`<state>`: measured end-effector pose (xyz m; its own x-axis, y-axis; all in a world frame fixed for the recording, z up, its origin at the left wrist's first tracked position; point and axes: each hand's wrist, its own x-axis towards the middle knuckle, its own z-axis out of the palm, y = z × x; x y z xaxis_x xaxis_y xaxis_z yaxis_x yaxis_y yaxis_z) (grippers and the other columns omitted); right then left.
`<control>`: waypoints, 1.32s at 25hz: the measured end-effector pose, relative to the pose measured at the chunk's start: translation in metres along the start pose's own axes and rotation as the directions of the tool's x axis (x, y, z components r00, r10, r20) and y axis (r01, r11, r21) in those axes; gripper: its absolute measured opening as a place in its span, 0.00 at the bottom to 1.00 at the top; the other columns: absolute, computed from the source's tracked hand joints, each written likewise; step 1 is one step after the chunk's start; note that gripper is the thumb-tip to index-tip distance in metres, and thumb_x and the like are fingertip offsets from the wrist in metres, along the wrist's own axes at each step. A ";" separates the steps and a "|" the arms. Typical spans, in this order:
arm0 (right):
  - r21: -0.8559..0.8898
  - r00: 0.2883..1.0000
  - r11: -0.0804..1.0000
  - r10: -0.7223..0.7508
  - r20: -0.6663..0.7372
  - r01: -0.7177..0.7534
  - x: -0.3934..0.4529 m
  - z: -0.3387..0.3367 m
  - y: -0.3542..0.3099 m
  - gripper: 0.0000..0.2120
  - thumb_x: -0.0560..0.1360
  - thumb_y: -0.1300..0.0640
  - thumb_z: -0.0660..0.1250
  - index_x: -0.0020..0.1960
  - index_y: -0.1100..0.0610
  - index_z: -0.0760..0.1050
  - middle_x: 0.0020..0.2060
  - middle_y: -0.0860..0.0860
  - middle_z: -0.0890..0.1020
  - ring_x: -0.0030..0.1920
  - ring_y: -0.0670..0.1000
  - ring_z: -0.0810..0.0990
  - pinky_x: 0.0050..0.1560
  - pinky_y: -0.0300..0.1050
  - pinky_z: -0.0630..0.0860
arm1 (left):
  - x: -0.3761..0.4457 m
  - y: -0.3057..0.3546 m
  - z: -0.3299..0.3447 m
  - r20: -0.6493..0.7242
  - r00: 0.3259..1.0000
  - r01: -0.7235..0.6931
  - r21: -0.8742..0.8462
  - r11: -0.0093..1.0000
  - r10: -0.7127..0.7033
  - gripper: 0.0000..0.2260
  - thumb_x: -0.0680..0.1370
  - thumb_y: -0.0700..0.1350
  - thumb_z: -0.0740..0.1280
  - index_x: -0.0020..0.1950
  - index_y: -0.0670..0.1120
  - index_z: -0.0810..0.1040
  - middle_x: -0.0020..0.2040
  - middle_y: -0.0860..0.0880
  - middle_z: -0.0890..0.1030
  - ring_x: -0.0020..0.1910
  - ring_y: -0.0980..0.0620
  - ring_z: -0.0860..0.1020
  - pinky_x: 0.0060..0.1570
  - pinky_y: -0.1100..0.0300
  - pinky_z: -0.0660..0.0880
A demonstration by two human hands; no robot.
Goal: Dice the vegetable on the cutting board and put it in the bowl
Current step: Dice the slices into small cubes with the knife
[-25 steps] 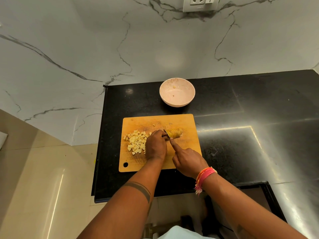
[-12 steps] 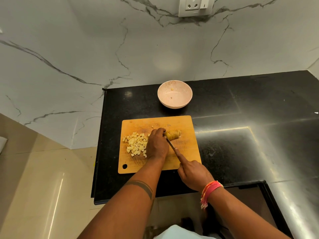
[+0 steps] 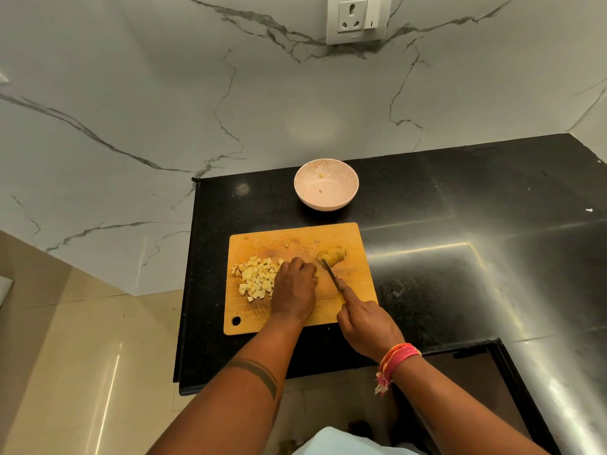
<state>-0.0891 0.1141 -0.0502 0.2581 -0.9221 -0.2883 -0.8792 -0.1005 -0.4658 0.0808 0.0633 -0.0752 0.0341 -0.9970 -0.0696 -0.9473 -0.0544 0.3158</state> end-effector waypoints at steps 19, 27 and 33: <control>-0.153 0.996 0.987 -0.031 0.078 0.043 0.014 0.016 -0.023 0.33 0.83 0.51 0.53 0.82 0.46 0.39 0.40 0.59 0.81 0.37 0.61 0.80 0.36 0.52 0.75 | 0.008 0.003 -0.006 0.040 0.991 0.131 -0.085 0.988 -0.128 0.13 0.82 0.46 0.66 0.65 0.50 0.81 0.58 0.47 0.79 0.59 0.45 0.72 0.58 0.51 0.75; -0.145 0.991 0.989 -0.002 0.132 0.022 -0.030 0.020 -0.003 0.35 0.82 0.50 0.53 0.81 0.46 0.35 0.38 0.54 0.80 0.34 0.57 0.79 0.36 0.52 0.76 | 0.007 0.005 -0.006 0.017 0.984 0.179 -0.156 0.971 -0.179 0.13 0.81 0.46 0.69 0.65 0.50 0.82 0.59 0.48 0.79 0.60 0.47 0.72 0.58 0.52 0.74; -0.128 0.995 0.990 -0.040 0.090 0.051 0.001 0.007 -0.020 0.33 0.82 0.50 0.53 0.82 0.44 0.40 0.36 0.55 0.78 0.31 0.56 0.74 0.32 0.49 0.67 | 0.006 0.004 -0.003 -0.003 0.977 0.210 -0.208 0.955 -0.215 0.12 0.80 0.46 0.70 0.62 0.48 0.81 0.58 0.49 0.79 0.60 0.47 0.73 0.58 0.52 0.74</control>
<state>-0.0682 0.1179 -0.0470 0.3280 -0.8798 -0.3439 -0.9088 -0.1946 -0.3690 0.0785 0.0570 -0.0721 0.2381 -0.9621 -0.1331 -0.8314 -0.2728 0.4841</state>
